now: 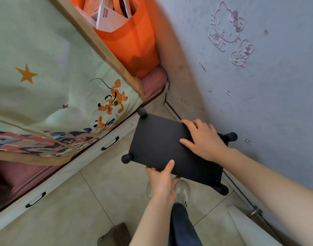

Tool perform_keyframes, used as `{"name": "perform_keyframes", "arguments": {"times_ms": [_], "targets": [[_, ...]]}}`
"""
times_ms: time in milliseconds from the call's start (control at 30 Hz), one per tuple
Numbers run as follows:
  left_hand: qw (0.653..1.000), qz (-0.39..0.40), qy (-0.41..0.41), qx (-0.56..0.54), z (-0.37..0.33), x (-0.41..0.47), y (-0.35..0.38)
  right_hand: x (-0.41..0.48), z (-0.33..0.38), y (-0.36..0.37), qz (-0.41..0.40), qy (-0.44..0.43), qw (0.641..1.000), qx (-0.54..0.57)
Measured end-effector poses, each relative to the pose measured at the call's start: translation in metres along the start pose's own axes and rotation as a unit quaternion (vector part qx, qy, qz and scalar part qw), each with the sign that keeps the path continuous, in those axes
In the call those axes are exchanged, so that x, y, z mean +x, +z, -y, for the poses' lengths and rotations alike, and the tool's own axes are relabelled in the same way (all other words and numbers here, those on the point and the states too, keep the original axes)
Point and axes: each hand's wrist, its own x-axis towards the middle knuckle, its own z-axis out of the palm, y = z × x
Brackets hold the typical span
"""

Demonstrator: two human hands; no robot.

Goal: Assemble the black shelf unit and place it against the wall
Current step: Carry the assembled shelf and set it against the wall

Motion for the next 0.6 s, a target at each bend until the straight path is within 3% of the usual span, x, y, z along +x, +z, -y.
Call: {"name": "perform_keyframes", "arguments": {"times_ms": [333, 600], "targets": [[0.99, 0.079, 0.045, 0.104, -0.019, 0.024, 0.016, -0.003, -0.033, -0.008, -0.037, 0.067, 0.98, 0.182], [0.968, 0.134, 0.084, 0.197, -0.045, 0.049, 0.042, -0.004, -0.048, -0.015, -0.075, 0.123, 0.964, 0.223]]}}
